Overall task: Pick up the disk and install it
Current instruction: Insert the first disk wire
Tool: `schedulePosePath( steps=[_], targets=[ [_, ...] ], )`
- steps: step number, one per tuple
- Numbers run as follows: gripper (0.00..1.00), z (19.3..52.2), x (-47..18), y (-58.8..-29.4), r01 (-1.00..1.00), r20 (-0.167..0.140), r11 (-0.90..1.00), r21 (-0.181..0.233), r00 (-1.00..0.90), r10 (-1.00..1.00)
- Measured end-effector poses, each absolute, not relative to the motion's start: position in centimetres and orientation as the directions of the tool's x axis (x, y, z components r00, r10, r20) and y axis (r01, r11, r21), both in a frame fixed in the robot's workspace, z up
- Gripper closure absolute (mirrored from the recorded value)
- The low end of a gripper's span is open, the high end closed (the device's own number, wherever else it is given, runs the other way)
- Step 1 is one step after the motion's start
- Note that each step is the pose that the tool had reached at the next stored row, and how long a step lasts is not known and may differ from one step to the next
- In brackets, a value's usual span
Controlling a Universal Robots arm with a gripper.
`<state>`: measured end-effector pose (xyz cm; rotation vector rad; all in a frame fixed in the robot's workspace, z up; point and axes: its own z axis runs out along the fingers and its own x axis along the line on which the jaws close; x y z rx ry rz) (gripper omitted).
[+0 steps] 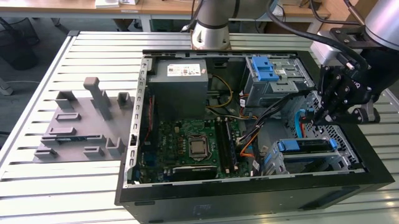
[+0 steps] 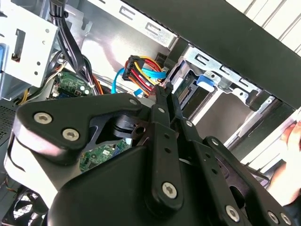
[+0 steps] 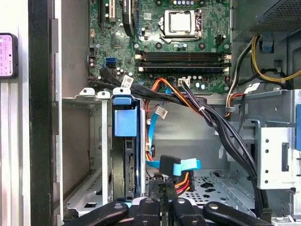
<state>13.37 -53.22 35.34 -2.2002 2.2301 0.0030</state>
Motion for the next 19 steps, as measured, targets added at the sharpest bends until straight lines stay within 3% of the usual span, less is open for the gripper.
schedulePosePath(
  steps=[19],
  targets=[
    [0.84, 34.8, 13.4, -54.4, -1.000, -0.008, 0.022, -0.005, -0.022, -1.000]
  ],
)
